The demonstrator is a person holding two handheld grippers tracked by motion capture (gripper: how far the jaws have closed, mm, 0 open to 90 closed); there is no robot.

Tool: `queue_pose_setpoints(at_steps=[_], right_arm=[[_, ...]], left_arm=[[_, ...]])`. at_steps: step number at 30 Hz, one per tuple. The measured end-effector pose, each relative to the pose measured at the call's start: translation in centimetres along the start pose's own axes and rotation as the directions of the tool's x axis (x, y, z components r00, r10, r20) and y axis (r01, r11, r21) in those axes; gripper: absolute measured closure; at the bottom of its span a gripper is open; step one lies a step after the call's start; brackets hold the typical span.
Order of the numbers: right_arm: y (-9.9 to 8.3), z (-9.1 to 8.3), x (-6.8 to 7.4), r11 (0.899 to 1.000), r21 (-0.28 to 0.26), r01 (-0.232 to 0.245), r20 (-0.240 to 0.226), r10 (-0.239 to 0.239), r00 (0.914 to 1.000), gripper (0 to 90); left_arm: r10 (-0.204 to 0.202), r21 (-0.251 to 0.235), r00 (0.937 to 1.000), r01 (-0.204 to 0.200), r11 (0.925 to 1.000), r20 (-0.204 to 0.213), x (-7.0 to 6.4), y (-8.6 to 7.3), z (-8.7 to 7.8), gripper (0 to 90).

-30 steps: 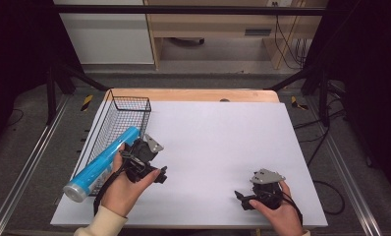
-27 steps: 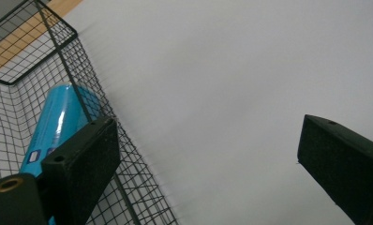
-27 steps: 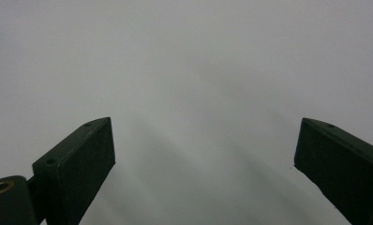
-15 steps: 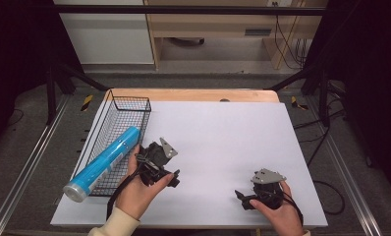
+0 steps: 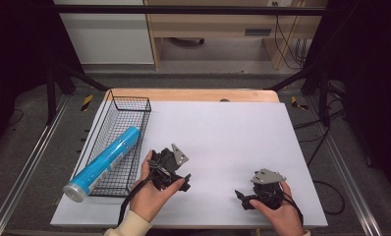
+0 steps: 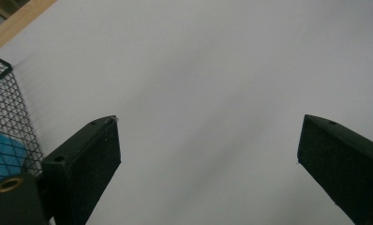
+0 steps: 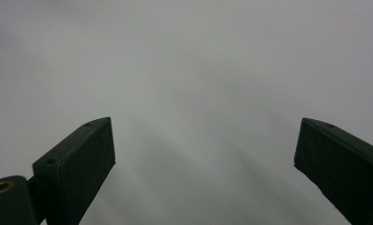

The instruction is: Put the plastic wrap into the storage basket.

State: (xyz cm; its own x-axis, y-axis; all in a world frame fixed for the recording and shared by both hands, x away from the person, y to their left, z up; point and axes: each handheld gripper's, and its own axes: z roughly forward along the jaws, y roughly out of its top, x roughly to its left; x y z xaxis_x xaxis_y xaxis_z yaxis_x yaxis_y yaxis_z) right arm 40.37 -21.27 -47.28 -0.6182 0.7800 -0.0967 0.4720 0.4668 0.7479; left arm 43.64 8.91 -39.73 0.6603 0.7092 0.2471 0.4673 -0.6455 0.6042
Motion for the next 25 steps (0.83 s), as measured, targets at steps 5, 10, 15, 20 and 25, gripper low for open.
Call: queue_pose_setpoints(at_steps=[5,10,15,20,25], right_arm=[[0.0,0.0,0.0,1.0,-0.001,-0.001,0.002,0.001,1.0,5.9],[0.0,0.0,0.0,1.0,-0.001,0.0,0.004,0.001,1.0,5.9],[0.0,0.0,0.0,1.0,-0.003,-0.002,0.006,0.002,1.0,6.0],[0.0,0.0,-0.1,1.0,-0.004,0.001,0.018,-0.001,0.9998,6.0],[0.0,-0.1,-0.3,1.0,-0.015,0.008,0.034,-0.007,0.9994,6.1]], left_arm=[[-0.01,-0.005,0.9996,0.01,0.9999,0.027,-0.5,-0.5,1.3,6.3],[-0.018,-0.018,0.9982,0.019,0.9996,0.057,-1.0,-1.1,2.5,6.3],[-0.022,-0.039,0.9964,0.025,0.9989,0.082,-1.4,-1.9,3.1,6.3],[-0.013,-0.048,0.9941,0.018,0.9987,0.108,-1.5,-2.9,3.7,6.2],[0.004,-0.095,0.9914,0.008,0.9954,0.131,-1.1,-3.6,2.8,6.2]])
